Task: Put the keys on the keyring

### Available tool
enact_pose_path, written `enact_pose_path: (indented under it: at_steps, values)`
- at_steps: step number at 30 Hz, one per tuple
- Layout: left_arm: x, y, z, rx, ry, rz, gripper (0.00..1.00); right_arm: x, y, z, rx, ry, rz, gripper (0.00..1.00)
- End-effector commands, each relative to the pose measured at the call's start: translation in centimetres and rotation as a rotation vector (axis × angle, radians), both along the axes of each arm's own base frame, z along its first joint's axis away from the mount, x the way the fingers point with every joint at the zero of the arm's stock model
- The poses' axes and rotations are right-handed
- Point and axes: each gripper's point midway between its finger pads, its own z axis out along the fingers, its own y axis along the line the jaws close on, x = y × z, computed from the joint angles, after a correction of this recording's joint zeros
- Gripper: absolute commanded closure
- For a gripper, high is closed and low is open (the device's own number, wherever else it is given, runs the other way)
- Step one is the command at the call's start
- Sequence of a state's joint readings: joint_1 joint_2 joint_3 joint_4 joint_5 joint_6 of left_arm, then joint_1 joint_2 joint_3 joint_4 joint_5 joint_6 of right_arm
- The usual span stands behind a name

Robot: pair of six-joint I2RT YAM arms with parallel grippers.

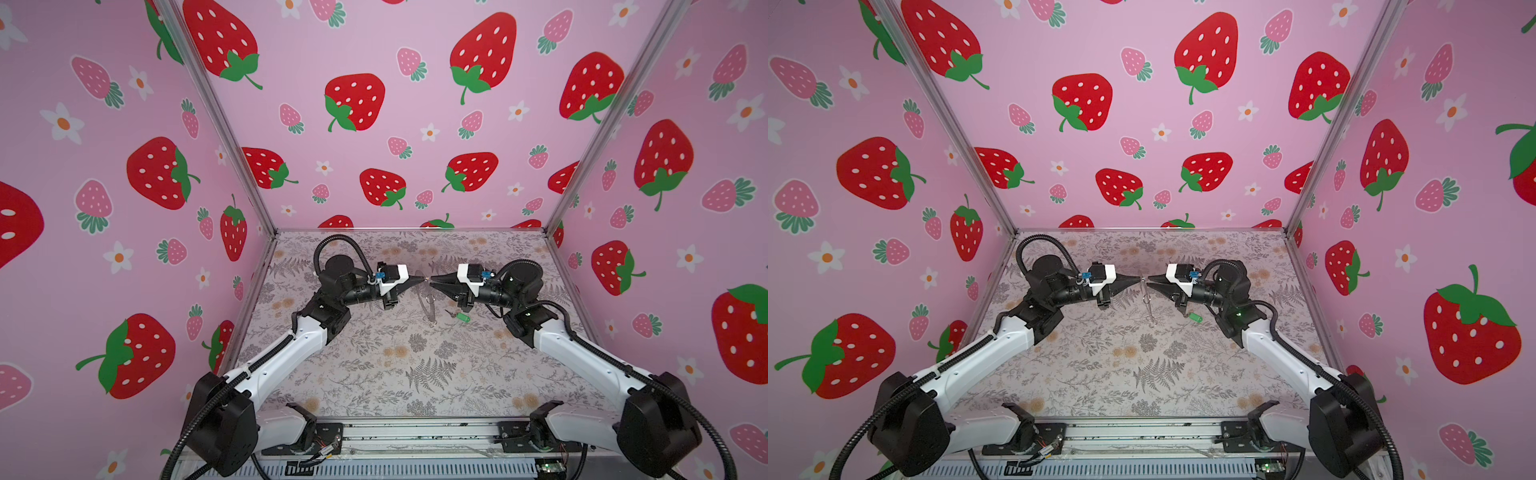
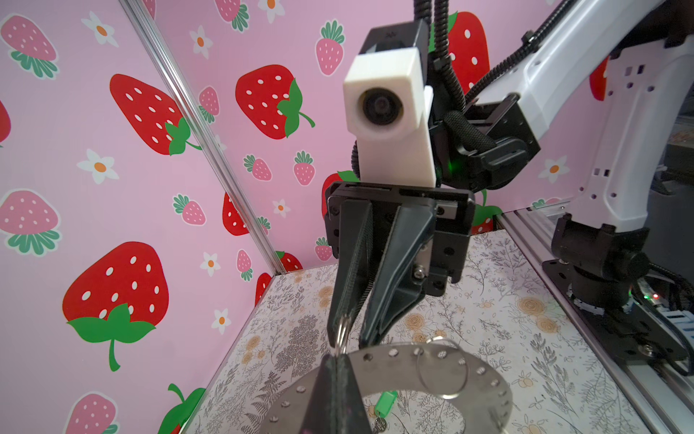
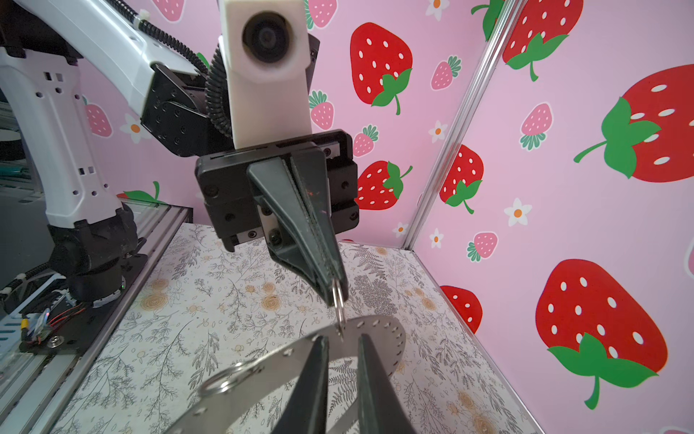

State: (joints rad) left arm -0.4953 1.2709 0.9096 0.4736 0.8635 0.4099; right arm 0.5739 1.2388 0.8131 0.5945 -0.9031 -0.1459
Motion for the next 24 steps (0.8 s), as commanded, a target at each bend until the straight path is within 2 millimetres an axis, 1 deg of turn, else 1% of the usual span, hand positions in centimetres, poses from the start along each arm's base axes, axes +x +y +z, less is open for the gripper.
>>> enact_pose_path:
  at_steps: [1,5,10,15,24]
  values:
    - [-0.39,-0.06,2.78,-0.040,-0.074,-0.027,1.00,-0.53,0.21,1.57,0.029,-0.030,0.035,0.82]
    - [-0.45,-0.05,2.63,-0.032,-0.072,-0.031,1.00,-0.57,0.19,1.91,0.040,-0.036,0.036,0.84]
    - [-0.49,-0.05,2.69,-0.034,-0.074,-0.032,1.00,-0.60,0.37,1.68,0.037,-0.021,0.045,0.86]
    - [-0.62,-0.01,3.34,-0.050,-0.084,-0.035,1.00,-0.48,0.39,1.40,0.032,-0.007,0.043,0.86]
    - [-0.81,-0.14,3.05,-0.037,-0.073,-0.047,1.00,-0.89,0.25,2.38,0.055,-0.034,0.048,0.87]
